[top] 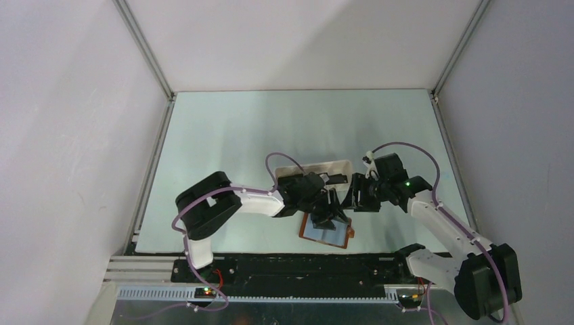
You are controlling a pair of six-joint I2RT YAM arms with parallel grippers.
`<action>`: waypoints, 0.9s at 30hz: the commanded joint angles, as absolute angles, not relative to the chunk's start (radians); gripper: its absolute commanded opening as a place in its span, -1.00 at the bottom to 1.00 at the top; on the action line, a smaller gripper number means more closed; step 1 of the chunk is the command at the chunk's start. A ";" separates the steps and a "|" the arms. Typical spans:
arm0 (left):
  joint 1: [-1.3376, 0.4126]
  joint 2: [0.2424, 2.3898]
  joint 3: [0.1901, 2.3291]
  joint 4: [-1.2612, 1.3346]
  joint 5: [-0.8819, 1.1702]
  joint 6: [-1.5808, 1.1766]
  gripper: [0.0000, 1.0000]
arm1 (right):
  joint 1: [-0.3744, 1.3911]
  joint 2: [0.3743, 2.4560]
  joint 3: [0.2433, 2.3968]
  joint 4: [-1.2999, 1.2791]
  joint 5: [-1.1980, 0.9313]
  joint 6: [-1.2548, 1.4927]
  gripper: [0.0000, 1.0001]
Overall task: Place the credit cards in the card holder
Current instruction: Turn over the card slot in the card holder.
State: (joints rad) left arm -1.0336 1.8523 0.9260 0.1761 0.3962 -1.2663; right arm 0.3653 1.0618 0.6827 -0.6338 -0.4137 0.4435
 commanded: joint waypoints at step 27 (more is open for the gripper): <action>-0.787 1.251 0.825 -0.176 -0.036 -0.893 0.52 | 0.341 1.281 0.946 -0.523 -0.543 0.425 -0.10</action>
